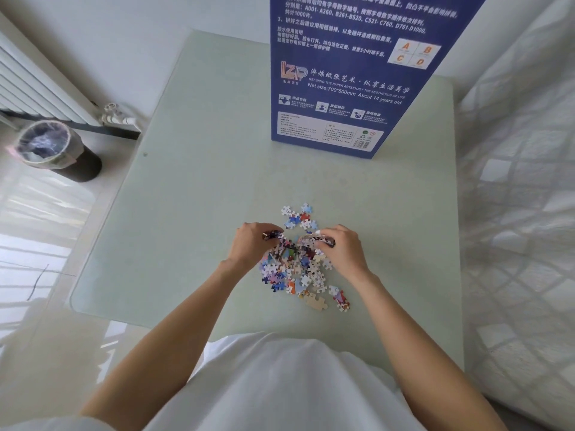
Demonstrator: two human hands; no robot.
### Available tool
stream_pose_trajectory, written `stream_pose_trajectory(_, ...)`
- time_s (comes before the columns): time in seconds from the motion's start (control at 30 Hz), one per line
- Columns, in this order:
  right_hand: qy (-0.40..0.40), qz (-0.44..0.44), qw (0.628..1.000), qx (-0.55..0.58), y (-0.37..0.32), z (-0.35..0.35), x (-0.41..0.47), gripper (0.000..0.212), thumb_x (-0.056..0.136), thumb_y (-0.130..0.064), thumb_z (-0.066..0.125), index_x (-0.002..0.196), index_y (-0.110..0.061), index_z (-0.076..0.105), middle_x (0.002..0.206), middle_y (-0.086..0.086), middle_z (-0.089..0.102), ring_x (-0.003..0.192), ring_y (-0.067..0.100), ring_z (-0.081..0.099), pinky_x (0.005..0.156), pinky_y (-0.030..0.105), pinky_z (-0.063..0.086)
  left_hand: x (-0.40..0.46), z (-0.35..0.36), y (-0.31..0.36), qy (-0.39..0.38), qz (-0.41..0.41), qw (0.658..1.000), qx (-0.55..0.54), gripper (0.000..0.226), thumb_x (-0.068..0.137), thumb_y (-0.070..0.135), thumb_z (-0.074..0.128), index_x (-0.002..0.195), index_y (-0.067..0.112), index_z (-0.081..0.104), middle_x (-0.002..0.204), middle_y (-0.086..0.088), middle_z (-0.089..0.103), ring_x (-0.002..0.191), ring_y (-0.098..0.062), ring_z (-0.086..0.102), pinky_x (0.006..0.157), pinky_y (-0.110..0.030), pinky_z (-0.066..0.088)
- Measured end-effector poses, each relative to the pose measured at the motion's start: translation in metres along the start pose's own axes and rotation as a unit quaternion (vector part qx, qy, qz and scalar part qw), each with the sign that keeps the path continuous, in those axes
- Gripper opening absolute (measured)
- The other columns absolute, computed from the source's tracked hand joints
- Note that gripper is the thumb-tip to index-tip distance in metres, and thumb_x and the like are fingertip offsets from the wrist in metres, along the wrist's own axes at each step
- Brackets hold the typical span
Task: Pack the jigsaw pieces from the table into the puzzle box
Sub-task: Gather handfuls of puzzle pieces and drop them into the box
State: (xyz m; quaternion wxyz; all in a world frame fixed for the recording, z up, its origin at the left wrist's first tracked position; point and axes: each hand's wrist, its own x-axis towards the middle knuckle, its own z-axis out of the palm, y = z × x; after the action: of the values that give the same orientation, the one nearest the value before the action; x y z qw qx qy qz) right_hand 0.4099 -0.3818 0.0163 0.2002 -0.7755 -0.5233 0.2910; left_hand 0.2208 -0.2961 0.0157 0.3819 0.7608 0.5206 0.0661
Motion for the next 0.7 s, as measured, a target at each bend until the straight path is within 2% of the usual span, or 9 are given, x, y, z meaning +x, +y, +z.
stream_pose_trajectory(0.1,0.001,-0.008,1.000,0.009,-0.001,-0.017,-0.002,0.030,0.084,-0.021,0.068,0.111,-0.009,0.067,0.098,0.006,0.064,0.084,0.015,0.056,0.072,0.018,0.035,0.001,-0.009,0.012,0.024,0.012,0.999,-0.027,0.025,0.083,0.014,0.068,0.108,0.016,0.070,0.098,-0.002,0.072,0.083,-0.011,0.067,0.075,-0.012,0.046)
stream_pose_trajectory(0.27,0.000,-0.078,0.997,0.025,-0.034,-0.082,0.014,0.029,0.079,-0.022,0.072,0.106,-0.010,0.070,0.091,0.002,0.064,0.079,0.014,0.058,0.071,0.019,0.040,0.021,-0.046,0.053,0.061,0.084,0.991,-0.083,0.024,0.081,0.014,0.070,0.104,0.021,0.072,0.094,0.004,0.073,0.073,0.000,0.064,0.070,-0.005,0.046)
stream_pose_trajectory(0.43,0.070,-0.175,0.981,0.045,-0.084,-0.175,0.035,0.028,0.075,-0.023,0.076,0.100,-0.010,0.072,0.087,-0.003,0.064,0.077,0.013,0.060,0.070,0.022,0.046,0.054,-0.106,0.122,0.113,0.190,0.969,-0.113,0.025,0.078,0.006,0.072,0.101,0.017,0.073,0.089,0.002,0.072,0.071,0.009,0.061,0.066,-0.002,0.044)
stream_pose_trajectory(0.53,0.128,-0.210,0.967,0.060,-0.115,-0.231,0.051,0.027,0.074,-0.023,0.075,0.099,-0.012,0.072,0.084,-0.008,0.063,0.076,0.010,0.059,0.069,0.019,0.046,0.078,-0.155,0.176,0.173,0.275,0.937,-0.131,0.024,0.080,0.009,0.070,0.102,0.017,0.072,0.088,0.005,0.070,0.074,0.009,0.062,0.067,-0.005,0.047)
stream_pose_trajectory(0.63,0.178,-0.222,0.956,0.070,-0.138,-0.274,0.070,0.027,0.076,-0.022,0.074,0.102,-0.014,0.071,0.088,-0.005,0.063,0.080,0.014,0.060,0.070,0.024,0.046,0.102,-0.199,0.224,0.259,0.374,0.882,-0.126,0.021,0.082,0.013,0.069,0.103,0.015,0.071,0.093,0.012,0.066,0.080,0.011,0.061,0.074,-0.007,0.048)
stream_pose_trajectory(0.7,0.200,-0.221,0.952,0.074,-0.150,-0.296,0.088,0.027,0.077,-0.022,0.074,0.103,-0.014,0.070,0.090,-0.002,0.063,0.084,0.018,0.061,0.073,0.030,0.047,0.123,-0.220,0.250,0.300,0.422,0.846,-0.129,0.020,0.082,0.014,0.068,0.102,0.014,0.072,0.094,0.011,0.066,0.080,0.006,0.062,0.073,-0.011,0.049)
